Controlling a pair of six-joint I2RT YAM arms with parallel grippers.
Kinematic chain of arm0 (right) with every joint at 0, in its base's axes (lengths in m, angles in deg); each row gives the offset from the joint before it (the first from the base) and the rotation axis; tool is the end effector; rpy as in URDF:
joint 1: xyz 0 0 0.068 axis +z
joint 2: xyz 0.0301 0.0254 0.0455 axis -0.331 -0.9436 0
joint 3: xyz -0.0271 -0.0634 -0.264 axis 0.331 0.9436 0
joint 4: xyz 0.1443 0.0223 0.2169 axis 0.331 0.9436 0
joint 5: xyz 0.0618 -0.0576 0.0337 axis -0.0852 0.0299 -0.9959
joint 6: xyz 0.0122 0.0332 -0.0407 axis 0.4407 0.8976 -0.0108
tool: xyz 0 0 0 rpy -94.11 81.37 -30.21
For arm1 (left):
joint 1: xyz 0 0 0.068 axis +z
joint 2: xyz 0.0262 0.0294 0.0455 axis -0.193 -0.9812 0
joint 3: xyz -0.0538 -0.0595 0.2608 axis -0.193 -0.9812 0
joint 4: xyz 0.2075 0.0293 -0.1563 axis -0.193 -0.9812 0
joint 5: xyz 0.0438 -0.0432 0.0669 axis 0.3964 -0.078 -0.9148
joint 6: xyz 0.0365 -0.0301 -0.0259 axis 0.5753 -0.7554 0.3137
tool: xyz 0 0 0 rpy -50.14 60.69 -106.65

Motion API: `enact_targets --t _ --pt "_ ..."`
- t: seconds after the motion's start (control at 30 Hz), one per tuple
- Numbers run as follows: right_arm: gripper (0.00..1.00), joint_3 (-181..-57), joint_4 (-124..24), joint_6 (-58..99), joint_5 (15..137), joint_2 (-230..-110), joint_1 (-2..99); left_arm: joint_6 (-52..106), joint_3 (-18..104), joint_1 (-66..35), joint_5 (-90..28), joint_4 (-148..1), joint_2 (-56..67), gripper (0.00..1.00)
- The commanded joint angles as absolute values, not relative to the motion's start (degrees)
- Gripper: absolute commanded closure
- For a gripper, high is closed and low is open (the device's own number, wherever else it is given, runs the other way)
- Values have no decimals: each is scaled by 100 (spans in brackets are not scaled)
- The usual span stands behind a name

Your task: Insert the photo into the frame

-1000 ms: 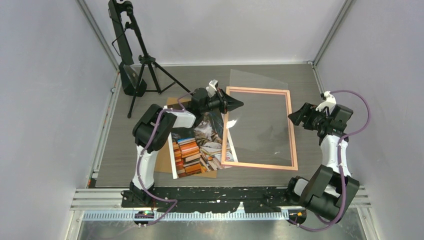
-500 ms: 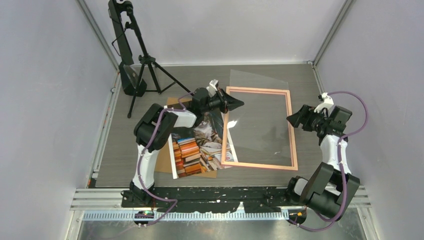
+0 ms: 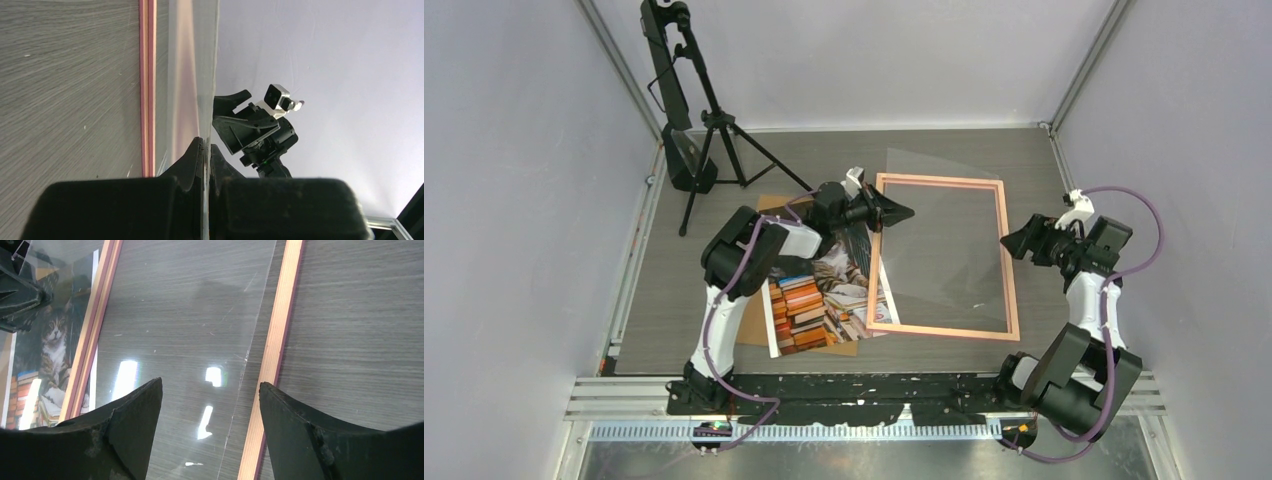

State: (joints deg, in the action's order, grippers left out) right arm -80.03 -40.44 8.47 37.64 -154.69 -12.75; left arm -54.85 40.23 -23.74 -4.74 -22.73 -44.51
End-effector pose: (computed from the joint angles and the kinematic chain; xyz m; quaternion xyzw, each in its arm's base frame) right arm 0.2093 -0.1011 0.2245 0.0324 0.8493 0.2051 0.4853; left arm 0.3678 -0.2808 0.1520 -0.1644 0.7042 -0.6846 0.0917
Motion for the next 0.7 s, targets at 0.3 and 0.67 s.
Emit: enact_targets --t 0.3,0.67 --pt "24 -7990 -3934 739 3994 -15887 -1364 -4999 4080 -2451 -584 -2032 -4354 100" --pt "25 -8869 -2872 31 4629 -16741 -1360 -4746 4053 -2460 -536 -2144 -4425 100"
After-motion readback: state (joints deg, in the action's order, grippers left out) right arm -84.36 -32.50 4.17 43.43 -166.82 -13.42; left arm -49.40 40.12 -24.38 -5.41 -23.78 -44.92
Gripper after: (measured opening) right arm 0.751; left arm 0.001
